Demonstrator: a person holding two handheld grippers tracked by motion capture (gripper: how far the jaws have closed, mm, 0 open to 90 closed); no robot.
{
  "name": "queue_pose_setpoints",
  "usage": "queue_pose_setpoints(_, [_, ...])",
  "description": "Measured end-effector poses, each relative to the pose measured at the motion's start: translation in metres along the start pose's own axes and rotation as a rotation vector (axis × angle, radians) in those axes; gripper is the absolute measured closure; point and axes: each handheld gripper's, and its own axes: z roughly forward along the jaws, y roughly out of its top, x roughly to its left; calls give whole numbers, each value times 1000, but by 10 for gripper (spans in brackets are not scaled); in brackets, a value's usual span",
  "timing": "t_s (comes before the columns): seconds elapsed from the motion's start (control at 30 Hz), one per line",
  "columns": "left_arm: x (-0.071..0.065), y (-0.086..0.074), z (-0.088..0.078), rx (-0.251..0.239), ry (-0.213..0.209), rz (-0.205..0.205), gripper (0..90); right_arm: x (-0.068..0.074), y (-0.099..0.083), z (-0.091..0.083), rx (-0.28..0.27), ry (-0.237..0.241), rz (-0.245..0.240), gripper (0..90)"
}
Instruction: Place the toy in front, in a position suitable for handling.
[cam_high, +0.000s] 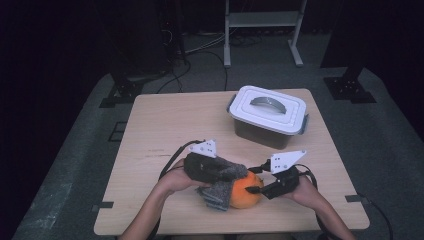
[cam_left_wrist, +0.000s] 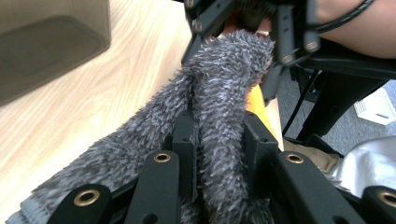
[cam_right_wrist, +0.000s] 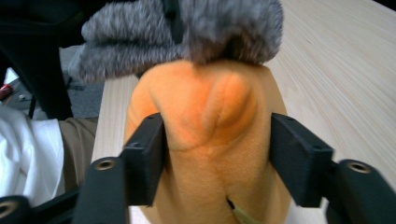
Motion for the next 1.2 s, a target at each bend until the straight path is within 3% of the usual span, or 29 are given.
queue_pose_setpoints(0.07, [-1, -2, -1, -1, -2, 2, 706, 6, 6, -3, 21, -17, 33, 332])
queue_pose_setpoints(0.23, [-6, 0, 2, 0, -11, 11, 706, 11, 11, -7, 8, -29, 115, 334])
queue_pose_setpoints(0.37, [-9, -2, 3, -9, -43, 3, 706, 8, 4, 1, 49, 15, 144, 379])
queue_pose_setpoints(0.47, [-5, -3, -3, -42, -52, -20, 707, 11, 0, 3, 32, 13, 109, 580])
queue_pose_setpoints(0.5, [-4, -3, -5, -45, -48, -20, 706, 11, 1, 3, 31, 15, 95, 607])
queue_pose_setpoints(0.63, [-2, 7, -15, -59, -26, -3, 706, 12, 7, 3, -17, 30, 12, 637])
queue_pose_setpoints(0.77, [-4, 15, -17, -63, -30, 13, 706, 12, 15, 11, -25, 33, -63, 633])
queue_pose_setpoints(0.9, [-4, 10, -12, -11, -12, 10, 706, 9, 19, 20, 3, 40, -121, 619])
queue_pose_setpoints(1.03, [-1, 3, -11, -12, -11, -11, 706, 5, 11, 19, 2, 57, -119, 620])
queue_pose_setpoints(1.2, [2, -5, -19, -20, 8, -28, 706, 0, 0, 7, -4, 58, -100, 616])
